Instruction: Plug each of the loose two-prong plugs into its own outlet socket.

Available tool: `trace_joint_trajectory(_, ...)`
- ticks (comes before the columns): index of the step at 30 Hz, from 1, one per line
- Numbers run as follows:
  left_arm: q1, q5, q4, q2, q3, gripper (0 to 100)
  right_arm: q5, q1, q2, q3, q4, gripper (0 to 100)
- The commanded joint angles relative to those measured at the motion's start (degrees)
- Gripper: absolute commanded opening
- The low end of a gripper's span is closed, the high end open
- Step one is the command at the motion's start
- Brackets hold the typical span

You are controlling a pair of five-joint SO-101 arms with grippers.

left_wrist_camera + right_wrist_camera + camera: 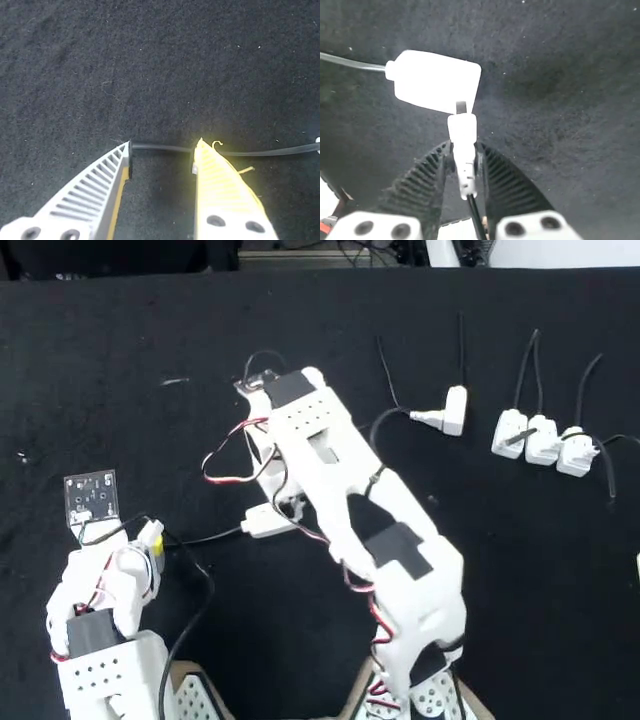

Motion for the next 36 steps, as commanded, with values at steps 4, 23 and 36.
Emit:
trace_joint_trajectory(4,0.4,-0.4,-0.1,-0.4,-0.7,21,-0.9,0.8,2.8,-3.4,1.8,1.0)
trace_joint_trajectory(23,0.2,-0.4,-0.1,-0.4,-0.7,21,-5.9,0.7,8.7,-9.3,1.8,1.0)
trace_joint_trajectory(36,0.2,-0.4,-0.1,-0.4,-0.7,21,-4.2,0.7,18.3,-19.7,1.8,1.0)
